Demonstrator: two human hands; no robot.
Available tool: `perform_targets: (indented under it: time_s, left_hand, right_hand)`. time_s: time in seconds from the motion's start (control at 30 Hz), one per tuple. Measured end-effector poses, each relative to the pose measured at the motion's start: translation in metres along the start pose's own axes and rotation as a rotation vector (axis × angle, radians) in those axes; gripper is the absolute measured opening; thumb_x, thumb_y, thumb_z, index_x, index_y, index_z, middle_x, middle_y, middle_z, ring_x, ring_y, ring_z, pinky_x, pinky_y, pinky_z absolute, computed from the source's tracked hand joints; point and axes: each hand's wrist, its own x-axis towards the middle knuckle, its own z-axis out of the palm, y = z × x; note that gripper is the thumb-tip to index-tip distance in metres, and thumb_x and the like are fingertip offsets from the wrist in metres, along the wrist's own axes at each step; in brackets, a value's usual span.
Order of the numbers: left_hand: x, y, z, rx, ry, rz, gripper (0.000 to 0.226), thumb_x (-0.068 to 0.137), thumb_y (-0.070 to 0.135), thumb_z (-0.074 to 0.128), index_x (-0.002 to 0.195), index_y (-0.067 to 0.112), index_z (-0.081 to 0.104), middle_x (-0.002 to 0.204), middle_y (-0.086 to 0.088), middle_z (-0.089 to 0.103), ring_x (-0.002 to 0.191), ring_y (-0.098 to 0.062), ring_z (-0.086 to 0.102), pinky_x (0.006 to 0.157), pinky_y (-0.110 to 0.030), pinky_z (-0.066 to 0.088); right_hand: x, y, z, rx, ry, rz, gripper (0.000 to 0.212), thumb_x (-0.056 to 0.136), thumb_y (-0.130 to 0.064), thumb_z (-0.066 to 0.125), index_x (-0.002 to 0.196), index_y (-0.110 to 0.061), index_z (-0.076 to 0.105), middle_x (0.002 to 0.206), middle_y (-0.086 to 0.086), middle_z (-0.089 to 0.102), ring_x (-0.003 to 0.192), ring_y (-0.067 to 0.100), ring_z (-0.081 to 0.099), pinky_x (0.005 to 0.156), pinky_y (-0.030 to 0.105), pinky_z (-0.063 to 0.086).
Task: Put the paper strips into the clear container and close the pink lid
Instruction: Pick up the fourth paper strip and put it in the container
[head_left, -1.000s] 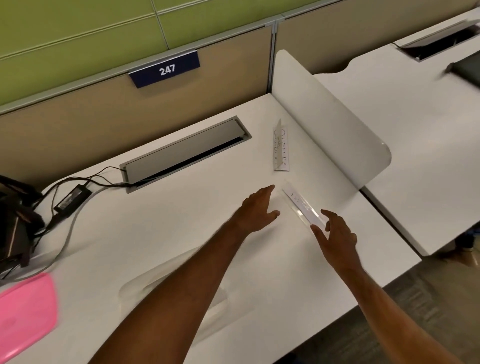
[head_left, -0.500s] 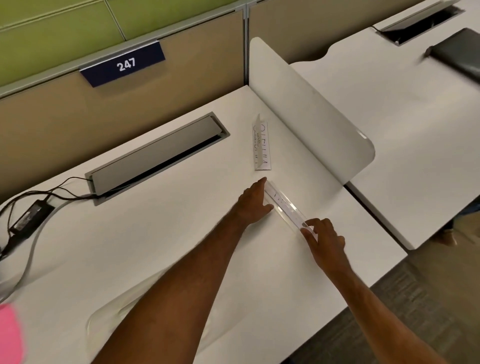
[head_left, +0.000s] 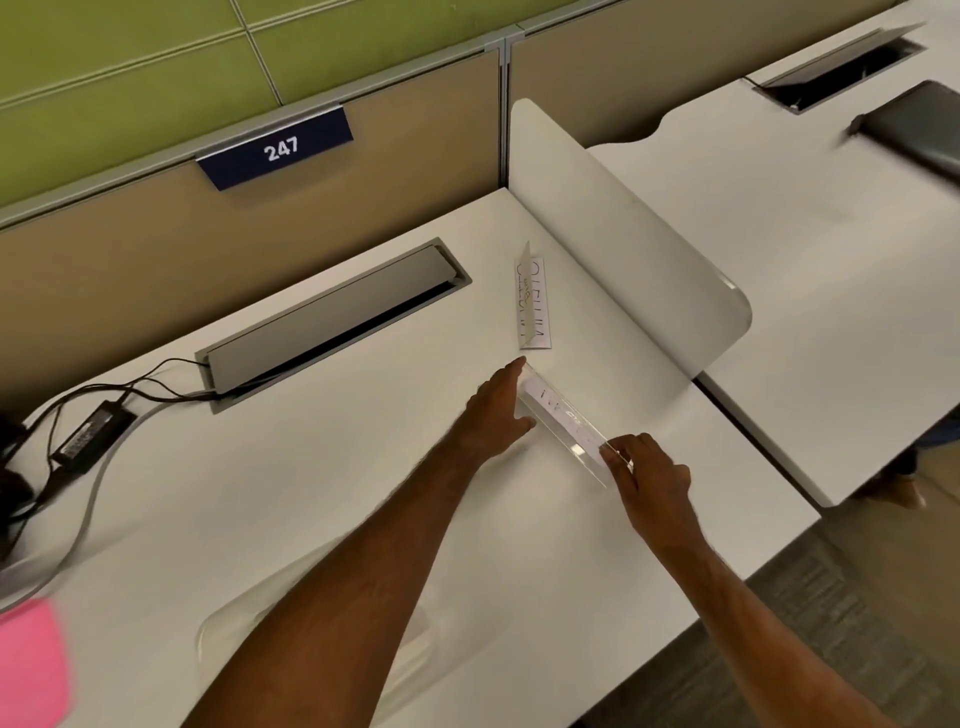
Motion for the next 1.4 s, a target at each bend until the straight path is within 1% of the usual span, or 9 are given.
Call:
perform_targets:
  time_s: [0.3, 0.53, 0.63, 0.77, 0.87, 0.93, 1.07, 1.13, 1.4]
  left_hand:
    - [-0.039, -0.015, -0.036, 0.101, 0.108, 0.041, 0.094, 0.087, 0.024, 0.075, 0.158, 0.024, 0.014, 0.159, -0.001, 0.033, 0.139, -0.029, 0.038, 0.113, -0.045, 0.032]
    - [-0.080, -0.034, -0.062, 0.170, 0.195, 0.049, 0.092, 0.087, 0.025, 0.075, 0.158, 0.022, 0.015, 0.156, -0.002, 0.035, 0.136, -0.028, 0.039, 0.112, -0.044, 0.031]
    - [-0.098, -0.044, -0.072, 0.178, 0.231, 0.041, 0.093, 0.087, 0.026, 0.075, 0.158, 0.022, 0.015, 0.158, -0.001, 0.031, 0.138, -0.027, 0.037, 0.113, -0.045, 0.031]
    - [-0.124, -0.060, -0.083, 0.184, 0.277, 0.025, 0.092, 0.088, 0.026, 0.075, 0.158, 0.023, 0.016, 0.162, 0.002, 0.026, 0.143, -0.025, 0.033, 0.115, -0.044, 0.029]
    - [-0.146, -0.073, -0.091, 0.169, 0.323, 0.001, 0.091, 0.087, 0.025, 0.075, 0.158, 0.024, 0.017, 0.162, 0.004, 0.025, 0.144, -0.023, 0.031, 0.116, -0.042, 0.026]
    - [-0.160, -0.082, -0.096, 0.164, 0.345, -0.001, 0.090, 0.087, 0.024, 0.075, 0.157, 0.025, 0.018, 0.162, 0.005, 0.025, 0.145, -0.021, 0.030, 0.116, -0.041, 0.025]
    - [-0.188, -0.098, -0.106, 0.183, 0.390, 0.010, 0.086, 0.087, 0.022, 0.075, 0.156, 0.027, 0.023, 0.163, 0.010, 0.023, 0.146, -0.016, 0.027, 0.116, -0.039, 0.023]
    - [-0.201, -0.106, -0.108, 0.191, 0.411, 0.003, 0.085, 0.087, 0.022, 0.075, 0.156, 0.028, 0.025, 0.163, 0.012, 0.022, 0.146, -0.013, 0.026, 0.116, -0.037, 0.023]
    - [-0.256, -0.142, -0.111, 0.280, 0.465, -0.045, 0.083, 0.085, 0.024, 0.077, 0.153, 0.029, 0.030, 0.161, 0.014, 0.027, 0.144, -0.011, 0.028, 0.113, -0.036, 0.028]
  right_hand:
    - [-0.007, -0.043, -0.002, 0.042, 0.059, -0.091, 0.017, 0.104, -0.039, 0.048, 0.091, -0.035, 0.058, 0.089, -0.013, 0.055, 0.082, 0.014, 0.053, 0.077, 0.037, 0.032]
    - [-0.020, -0.085, -0.001, 0.089, 0.056, -0.178, 0.029, 0.103, -0.044, 0.033, 0.092, -0.034, 0.057, 0.093, -0.013, 0.055, 0.085, 0.016, 0.052, 0.078, 0.039, 0.033]
    - [-0.025, -0.104, 0.001, 0.217, 0.005, -0.156, 0.032, 0.104, -0.042, 0.033, 0.086, -0.033, 0.057, 0.093, -0.013, 0.056, 0.089, 0.014, 0.054, 0.081, 0.039, 0.035]
    - [-0.034, -0.130, 0.002, 0.558, -0.086, -0.113, 0.033, 0.107, -0.028, 0.045, 0.079, -0.036, 0.061, 0.083, -0.014, 0.062, 0.084, 0.008, 0.059, 0.074, 0.027, 0.042]
    - [-0.039, -0.149, 0.004, 0.653, -0.166, -0.077, 0.033, 0.107, -0.026, 0.046, 0.082, -0.025, 0.068, 0.087, -0.012, 0.071, 0.091, 0.004, 0.065, 0.080, 0.017, 0.045]
    - [-0.041, -0.159, 0.006, 0.711, -0.213, -0.035, 0.036, 0.107, -0.026, 0.047, 0.081, -0.017, 0.070, 0.084, -0.011, 0.073, 0.088, 0.005, 0.066, 0.080, 0.010, 0.045]
    - [-0.048, -0.177, 0.009, 0.755, -0.301, -0.016, 0.039, 0.107, -0.027, 0.046, 0.080, -0.009, 0.068, 0.081, -0.005, 0.068, 0.080, 0.007, 0.060, 0.080, 0.026, 0.044]
    - [-0.052, -0.184, 0.010, 0.766, -0.346, -0.040, 0.040, 0.107, -0.025, 0.045, 0.078, -0.006, 0.064, 0.080, -0.002, 0.064, 0.078, 0.009, 0.056, 0.077, 0.029, 0.040]
    - [-0.064, -0.207, 0.027, 0.731, -0.605, -0.081, 0.040, 0.107, -0.030, 0.041, 0.070, -0.019, 0.053, 0.075, -0.004, 0.054, 0.075, 0.015, 0.049, 0.078, 0.035, 0.036]
